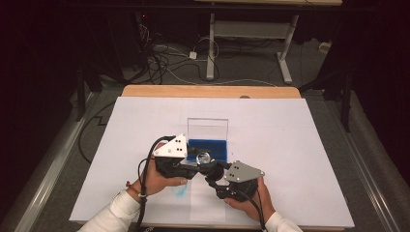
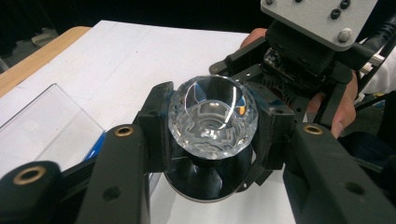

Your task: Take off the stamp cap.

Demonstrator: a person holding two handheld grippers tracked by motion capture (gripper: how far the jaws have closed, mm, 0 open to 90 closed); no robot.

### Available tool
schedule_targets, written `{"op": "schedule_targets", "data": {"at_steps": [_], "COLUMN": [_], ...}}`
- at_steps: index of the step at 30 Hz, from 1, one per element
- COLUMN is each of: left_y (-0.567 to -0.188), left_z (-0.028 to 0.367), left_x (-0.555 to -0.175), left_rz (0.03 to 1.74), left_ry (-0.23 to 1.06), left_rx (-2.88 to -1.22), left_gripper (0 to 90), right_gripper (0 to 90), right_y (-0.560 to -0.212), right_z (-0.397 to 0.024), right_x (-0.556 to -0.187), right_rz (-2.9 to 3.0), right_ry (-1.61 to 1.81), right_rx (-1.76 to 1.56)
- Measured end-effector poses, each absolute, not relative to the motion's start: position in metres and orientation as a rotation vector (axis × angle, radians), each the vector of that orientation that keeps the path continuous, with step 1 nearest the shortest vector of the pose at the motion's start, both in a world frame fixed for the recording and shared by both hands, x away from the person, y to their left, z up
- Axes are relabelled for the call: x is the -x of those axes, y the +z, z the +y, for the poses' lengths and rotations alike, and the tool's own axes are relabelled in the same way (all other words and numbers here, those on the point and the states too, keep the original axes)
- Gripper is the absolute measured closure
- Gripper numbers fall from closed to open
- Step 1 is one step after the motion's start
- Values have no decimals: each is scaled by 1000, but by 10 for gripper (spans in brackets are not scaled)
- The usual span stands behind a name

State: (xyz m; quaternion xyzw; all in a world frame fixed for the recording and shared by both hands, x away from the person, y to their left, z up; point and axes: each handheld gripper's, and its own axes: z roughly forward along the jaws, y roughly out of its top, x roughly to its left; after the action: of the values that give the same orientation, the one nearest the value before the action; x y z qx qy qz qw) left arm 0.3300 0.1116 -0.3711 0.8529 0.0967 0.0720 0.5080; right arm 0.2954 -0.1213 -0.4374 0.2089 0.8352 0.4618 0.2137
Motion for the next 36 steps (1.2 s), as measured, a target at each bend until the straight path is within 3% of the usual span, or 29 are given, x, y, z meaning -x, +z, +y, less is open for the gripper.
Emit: {"op": "schedule_targets", "data": {"at_steps": [36], "left_y": [-373], "left_z": [141], "left_x": [-348], "left_rz": [344], "left_ry": [255], "left_rx": [-2094], "left_gripper": [543], "right_gripper": [386], "right_y": [-420], "right_z": [-184], "right_x": [-287], "right_rz": [2232], "right_ry": [1213], "right_rx": [-650]}}
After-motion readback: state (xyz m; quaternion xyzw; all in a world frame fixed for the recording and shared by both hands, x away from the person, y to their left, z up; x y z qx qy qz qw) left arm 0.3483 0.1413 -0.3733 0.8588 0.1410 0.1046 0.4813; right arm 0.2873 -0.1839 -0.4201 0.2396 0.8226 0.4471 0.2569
